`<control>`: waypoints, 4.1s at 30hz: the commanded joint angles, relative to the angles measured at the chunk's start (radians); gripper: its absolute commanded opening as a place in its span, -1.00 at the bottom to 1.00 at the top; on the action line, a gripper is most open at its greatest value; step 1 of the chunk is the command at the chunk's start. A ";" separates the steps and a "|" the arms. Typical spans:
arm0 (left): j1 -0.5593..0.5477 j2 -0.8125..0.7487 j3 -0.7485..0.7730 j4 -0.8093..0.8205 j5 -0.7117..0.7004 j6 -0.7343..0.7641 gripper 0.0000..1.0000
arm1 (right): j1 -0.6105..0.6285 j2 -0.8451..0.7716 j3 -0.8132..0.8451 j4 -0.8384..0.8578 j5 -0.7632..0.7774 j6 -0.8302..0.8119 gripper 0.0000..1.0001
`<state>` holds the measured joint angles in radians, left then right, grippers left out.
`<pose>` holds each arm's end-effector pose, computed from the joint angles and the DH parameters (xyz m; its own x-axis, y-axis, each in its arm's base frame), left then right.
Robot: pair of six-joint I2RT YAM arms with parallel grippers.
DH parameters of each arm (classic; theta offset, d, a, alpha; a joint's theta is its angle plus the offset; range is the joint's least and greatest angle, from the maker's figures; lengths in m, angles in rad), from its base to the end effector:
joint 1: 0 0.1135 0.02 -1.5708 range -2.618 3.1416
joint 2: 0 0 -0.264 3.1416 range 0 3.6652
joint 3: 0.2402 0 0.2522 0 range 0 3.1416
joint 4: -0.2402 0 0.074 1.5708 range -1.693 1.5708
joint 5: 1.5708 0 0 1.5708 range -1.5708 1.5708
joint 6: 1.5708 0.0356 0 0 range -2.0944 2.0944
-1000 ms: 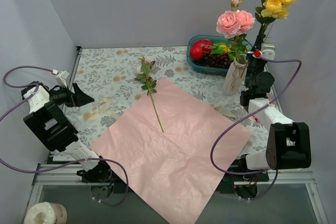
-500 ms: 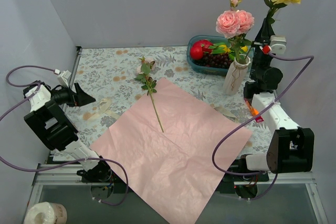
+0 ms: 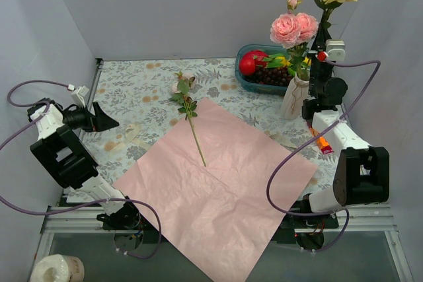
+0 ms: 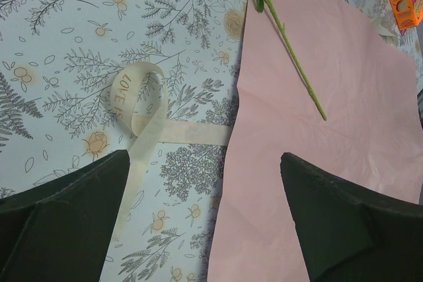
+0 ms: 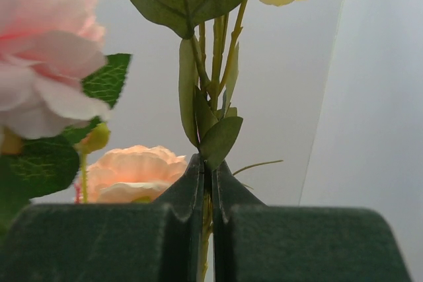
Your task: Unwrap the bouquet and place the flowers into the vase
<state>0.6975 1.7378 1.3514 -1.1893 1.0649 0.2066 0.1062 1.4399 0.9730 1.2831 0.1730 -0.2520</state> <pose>0.2599 0.1771 0.2458 -0.8147 -0.5530 -0.1746 -0.1506 0.4926 -0.8571 0.3049 0.0263 0.3980 0.6984 -0.1726 -0.6946 0.1931 0.9799 -0.0493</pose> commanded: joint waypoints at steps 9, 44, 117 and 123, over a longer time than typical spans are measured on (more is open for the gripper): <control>-0.009 0.015 0.045 0.010 -0.005 -0.019 0.96 | 0.127 0.050 0.039 0.377 -0.053 -0.151 -0.97; -0.041 0.011 0.066 0.013 0.003 -0.027 0.96 | 0.216 -0.323 -0.448 0.252 0.266 -0.201 0.89; -0.033 -0.095 0.066 -0.009 0.004 0.002 0.96 | 0.741 0.391 0.926 -1.371 0.100 0.151 -0.97; -0.030 -0.092 0.060 -0.012 0.012 0.017 0.97 | 0.740 -0.272 0.091 -0.519 0.114 -0.189 -0.97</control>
<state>0.6590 1.6806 1.4067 -1.1976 1.0473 0.1944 0.8509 1.5658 1.5394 0.0986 0.2665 -0.1368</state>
